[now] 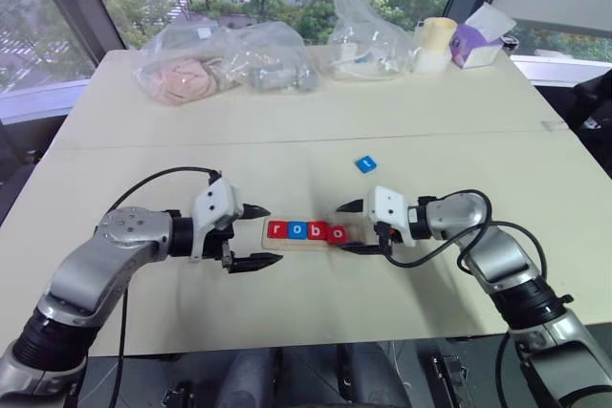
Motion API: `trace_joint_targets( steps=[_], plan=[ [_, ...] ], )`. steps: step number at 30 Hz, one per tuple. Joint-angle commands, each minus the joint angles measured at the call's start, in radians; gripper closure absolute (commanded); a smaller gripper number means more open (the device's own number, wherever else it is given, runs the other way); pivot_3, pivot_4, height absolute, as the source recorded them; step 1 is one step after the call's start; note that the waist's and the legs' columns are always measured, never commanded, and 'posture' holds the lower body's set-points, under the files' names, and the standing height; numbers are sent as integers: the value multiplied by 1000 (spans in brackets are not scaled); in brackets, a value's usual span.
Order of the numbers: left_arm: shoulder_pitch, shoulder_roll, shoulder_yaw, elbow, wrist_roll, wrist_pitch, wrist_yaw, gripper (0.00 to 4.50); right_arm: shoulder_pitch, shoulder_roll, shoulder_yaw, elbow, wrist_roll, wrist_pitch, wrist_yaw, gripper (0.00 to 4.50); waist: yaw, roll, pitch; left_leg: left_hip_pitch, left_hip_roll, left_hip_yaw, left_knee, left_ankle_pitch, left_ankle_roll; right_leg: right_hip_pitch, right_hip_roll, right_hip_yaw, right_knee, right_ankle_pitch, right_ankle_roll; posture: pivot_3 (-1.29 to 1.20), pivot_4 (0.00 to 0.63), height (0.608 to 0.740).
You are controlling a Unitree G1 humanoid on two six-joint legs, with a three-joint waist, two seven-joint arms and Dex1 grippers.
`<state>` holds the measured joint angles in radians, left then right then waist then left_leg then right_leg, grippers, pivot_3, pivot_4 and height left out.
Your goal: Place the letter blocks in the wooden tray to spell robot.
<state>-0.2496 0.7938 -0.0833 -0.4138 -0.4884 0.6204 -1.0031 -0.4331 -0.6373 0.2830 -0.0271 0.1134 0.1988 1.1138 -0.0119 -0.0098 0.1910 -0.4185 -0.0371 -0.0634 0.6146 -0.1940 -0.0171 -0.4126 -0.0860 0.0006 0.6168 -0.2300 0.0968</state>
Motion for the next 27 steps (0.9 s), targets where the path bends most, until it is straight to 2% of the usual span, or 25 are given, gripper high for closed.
trace_joint_targets(
  steps=[1,14,17,20,23,27],
  plan=[
    [-16,-2,9,-13,0,-18,-3,0,-11,2,1,-5,-27,-44,-14,913,-1,0,0,0,0,0,0,0,0,0,0,0,0,0,0,0,150,740],
    [-13,-8,5,-8,25,-34,10,0,-48,46,-7,72,-61,-97,-50,913,0,0,0,0,0,0,0,0,0,0,0,0,0,0,0,0,150,740],
    [-12,-10,7,-7,27,-34,10,0,-38,42,-33,27,-5,-54,-22,913,0,0,0,0,0,0,0,0,0,0,0,0,0,0,0,0,150,740],
    [-12,-9,17,6,26,-40,6,0,-60,68,-113,-9,106,66,-45,913,0,0,0,0,0,0,0,0,0,0,0,0,0,0,0,0,150,740],
    [-40,-48,73,27,-32,-8,37,0,-124,120,-204,39,150,181,-172,913,-1,0,0,0,0,-1,0,0,0,0,0,0,1,0,0,0,150,740],
    [-123,-81,187,94,-112,37,86,0,-196,193,-259,168,71,280,-427,913,1,0,0,1,0,-5,1,0,0,0,1,0,2,0,0,0,150,740]
  ],
)
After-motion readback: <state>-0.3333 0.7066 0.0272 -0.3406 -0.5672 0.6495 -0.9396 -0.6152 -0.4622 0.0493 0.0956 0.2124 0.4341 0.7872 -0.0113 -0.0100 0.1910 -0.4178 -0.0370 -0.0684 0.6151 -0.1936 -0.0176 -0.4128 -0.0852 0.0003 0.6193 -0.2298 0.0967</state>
